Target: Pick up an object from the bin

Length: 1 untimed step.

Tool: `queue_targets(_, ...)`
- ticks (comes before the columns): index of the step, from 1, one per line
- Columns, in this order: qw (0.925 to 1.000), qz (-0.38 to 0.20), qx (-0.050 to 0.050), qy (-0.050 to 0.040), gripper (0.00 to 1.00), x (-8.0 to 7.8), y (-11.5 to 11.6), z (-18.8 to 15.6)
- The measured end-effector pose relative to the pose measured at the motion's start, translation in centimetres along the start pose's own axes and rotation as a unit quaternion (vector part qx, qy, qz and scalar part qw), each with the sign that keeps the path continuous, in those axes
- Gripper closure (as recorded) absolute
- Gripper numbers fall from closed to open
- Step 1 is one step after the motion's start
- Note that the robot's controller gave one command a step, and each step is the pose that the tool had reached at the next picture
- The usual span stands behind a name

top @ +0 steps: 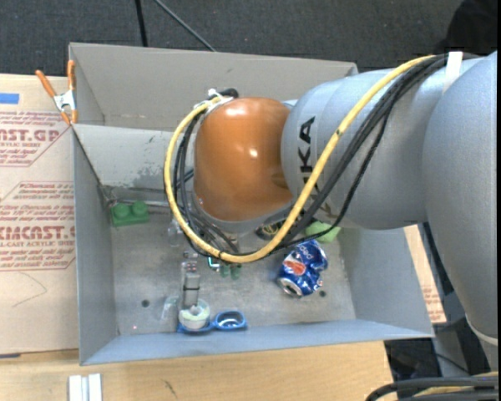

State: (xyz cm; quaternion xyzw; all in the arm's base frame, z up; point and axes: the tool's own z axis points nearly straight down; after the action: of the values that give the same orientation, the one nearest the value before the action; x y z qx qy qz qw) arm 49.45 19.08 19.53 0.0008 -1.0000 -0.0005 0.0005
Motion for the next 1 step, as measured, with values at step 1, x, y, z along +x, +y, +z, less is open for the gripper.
queue_targets(1, 0.9740, -0.227, 0.001, 0.0018, 0.00, 1.00, -8.71, 5.19)
